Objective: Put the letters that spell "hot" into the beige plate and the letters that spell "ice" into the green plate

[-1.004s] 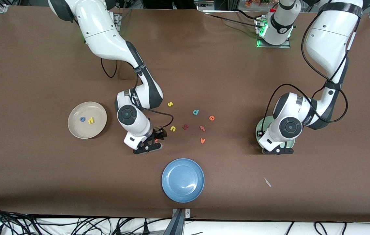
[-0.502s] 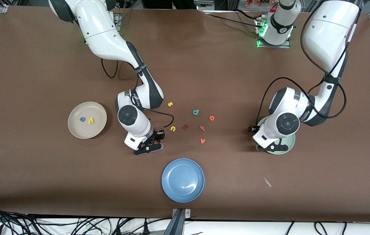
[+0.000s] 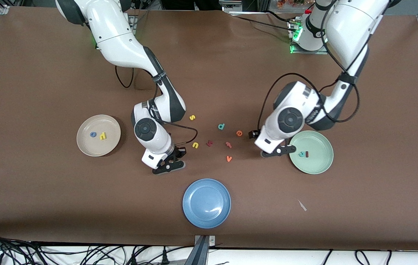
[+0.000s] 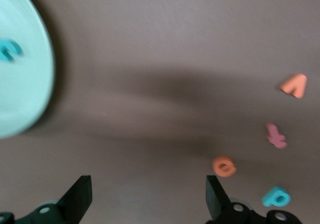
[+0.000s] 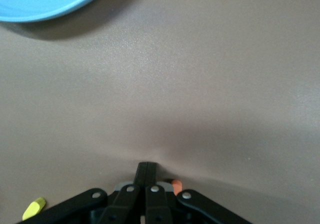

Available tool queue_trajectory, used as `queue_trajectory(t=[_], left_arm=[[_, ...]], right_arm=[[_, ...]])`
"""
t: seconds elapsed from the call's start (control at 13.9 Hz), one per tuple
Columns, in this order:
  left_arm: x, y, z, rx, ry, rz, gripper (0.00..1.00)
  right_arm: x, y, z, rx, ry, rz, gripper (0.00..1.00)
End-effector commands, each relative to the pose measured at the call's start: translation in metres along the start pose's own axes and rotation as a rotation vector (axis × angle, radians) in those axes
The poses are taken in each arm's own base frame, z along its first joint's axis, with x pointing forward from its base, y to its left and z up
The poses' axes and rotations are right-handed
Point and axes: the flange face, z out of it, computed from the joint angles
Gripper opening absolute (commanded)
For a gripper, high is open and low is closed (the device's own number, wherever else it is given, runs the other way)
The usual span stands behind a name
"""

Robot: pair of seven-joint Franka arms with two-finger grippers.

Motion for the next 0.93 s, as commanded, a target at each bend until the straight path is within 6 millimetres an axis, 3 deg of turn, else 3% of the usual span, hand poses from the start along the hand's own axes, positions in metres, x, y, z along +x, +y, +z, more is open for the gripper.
queue_trajectory(t=[0.0, 0.22, 0.43, 0.5, 0.57, 0.72, 0.79, 0.86], left_arm=[[-0.015, 0.025, 0.016, -0.016, -0.010, -0.083, 1.00], [-0.022, 0.047, 0.051, -0.044, -0.010, -0.160, 1.00], [-0.023, 0.057, 0.059, -0.083, 0.009, -0.222, 1.00], [-0.022, 0.058, 0.062, -0.090, 0.010, -0.239, 0.96], [-0.022, 0.059, 0.065, -0.097, 0.012, -0.249, 0.87], [-0.021, 0.060, 0.076, -0.104, 0.008, -0.259, 0.52], [-0.021, 0.060, 0.080, -0.102, 0.003, -0.275, 0.48], [-0.021, 0.060, 0.082, -0.101, 0.001, -0.284, 0.45]], right_arm=[[0.002, -0.003, 0.000, 0.004, -0.018, -0.015, 0.00], [0.004, -0.003, -0.002, 0.006, -0.015, -0.010, 0.00], [0.011, -0.006, -0.015, 0.015, -0.034, -0.008, 0.00], [0.014, -0.007, -0.023, 0.018, -0.052, -0.003, 0.00], [0.016, -0.006, -0.029, 0.019, -0.071, 0.003, 0.00], [0.017, -0.004, -0.035, 0.016, -0.091, 0.005, 0.30], [0.018, -0.002, -0.035, 0.014, -0.091, 0.020, 0.59], [0.019, 0.001, -0.036, 0.016, -0.090, 0.044, 0.79]])
